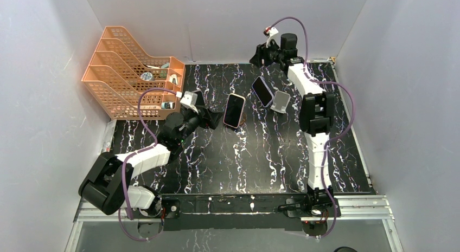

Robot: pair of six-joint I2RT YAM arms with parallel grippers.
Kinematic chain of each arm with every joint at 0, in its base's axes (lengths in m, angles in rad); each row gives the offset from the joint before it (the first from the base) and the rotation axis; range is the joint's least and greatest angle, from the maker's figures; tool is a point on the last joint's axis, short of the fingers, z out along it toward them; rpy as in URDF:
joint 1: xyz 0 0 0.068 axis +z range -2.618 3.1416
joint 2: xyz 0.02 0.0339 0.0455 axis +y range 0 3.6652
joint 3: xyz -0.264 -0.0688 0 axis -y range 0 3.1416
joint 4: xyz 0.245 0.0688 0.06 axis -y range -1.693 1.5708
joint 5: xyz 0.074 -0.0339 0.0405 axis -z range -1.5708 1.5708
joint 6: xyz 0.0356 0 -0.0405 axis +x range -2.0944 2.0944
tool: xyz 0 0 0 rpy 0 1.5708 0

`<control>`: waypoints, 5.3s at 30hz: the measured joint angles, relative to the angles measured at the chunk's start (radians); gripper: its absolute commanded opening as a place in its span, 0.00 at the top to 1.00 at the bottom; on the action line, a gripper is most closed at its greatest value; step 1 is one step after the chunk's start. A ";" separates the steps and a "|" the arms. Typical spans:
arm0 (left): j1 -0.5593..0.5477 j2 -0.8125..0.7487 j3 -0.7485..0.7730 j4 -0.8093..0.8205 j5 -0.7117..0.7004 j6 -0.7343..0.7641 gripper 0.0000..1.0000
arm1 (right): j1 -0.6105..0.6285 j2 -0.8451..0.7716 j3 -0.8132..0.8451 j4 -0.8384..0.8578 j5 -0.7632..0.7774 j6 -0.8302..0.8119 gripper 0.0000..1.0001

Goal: Place the phone on the phone stand

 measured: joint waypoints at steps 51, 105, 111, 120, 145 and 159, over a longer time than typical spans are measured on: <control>0.000 0.069 0.000 0.008 0.031 0.000 0.26 | -0.009 0.215 0.258 -0.666 -0.006 -0.266 0.46; 0.000 0.013 -0.053 0.051 0.066 -0.031 0.26 | -0.077 -0.595 -1.441 1.292 0.156 0.425 0.99; 0.000 0.005 -0.069 0.058 0.072 -0.034 0.26 | -0.190 -0.449 -1.378 1.373 0.059 0.647 0.99; 0.000 0.009 -0.069 0.063 0.082 -0.042 0.26 | -0.238 -0.438 -1.277 1.431 -0.059 0.734 0.99; 0.000 0.100 -0.068 0.090 0.110 -0.046 0.26 | -0.257 -0.240 -1.112 1.443 -0.170 0.641 0.86; 0.000 0.130 -0.059 0.105 0.129 -0.046 0.26 | -0.256 -0.219 -1.106 1.445 -0.178 0.617 0.70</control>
